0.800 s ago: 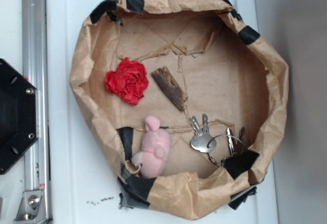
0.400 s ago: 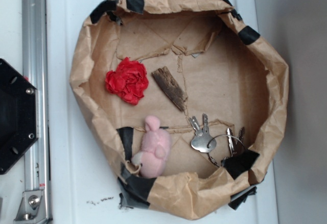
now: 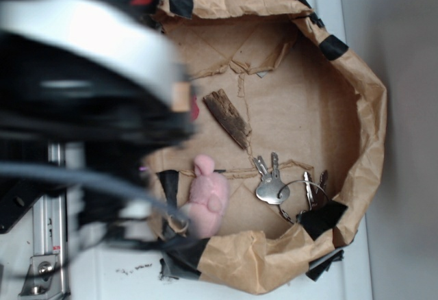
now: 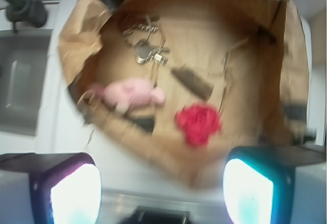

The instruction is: Grab the wood chip.

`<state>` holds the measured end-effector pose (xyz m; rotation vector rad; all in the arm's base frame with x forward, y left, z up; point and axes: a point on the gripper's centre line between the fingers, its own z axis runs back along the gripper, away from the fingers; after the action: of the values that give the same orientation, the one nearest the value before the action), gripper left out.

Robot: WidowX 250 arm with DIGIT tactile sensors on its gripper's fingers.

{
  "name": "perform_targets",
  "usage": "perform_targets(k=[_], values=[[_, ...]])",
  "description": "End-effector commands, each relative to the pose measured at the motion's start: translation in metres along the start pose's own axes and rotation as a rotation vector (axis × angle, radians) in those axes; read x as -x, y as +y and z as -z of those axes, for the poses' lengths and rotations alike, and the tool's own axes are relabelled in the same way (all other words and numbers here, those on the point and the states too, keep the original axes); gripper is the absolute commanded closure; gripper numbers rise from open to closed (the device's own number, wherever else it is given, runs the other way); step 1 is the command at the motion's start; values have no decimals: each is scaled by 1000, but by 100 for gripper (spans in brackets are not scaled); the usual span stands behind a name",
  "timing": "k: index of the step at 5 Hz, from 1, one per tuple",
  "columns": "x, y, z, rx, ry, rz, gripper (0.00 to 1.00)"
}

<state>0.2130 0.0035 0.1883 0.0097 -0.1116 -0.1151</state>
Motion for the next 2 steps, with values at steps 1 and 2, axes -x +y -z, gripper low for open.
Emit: perform_targets(k=[1, 2], values=[[-33, 38, 74, -48, -44, 252, 0], [-31, 43, 110, -56, -65, 342, 0]])
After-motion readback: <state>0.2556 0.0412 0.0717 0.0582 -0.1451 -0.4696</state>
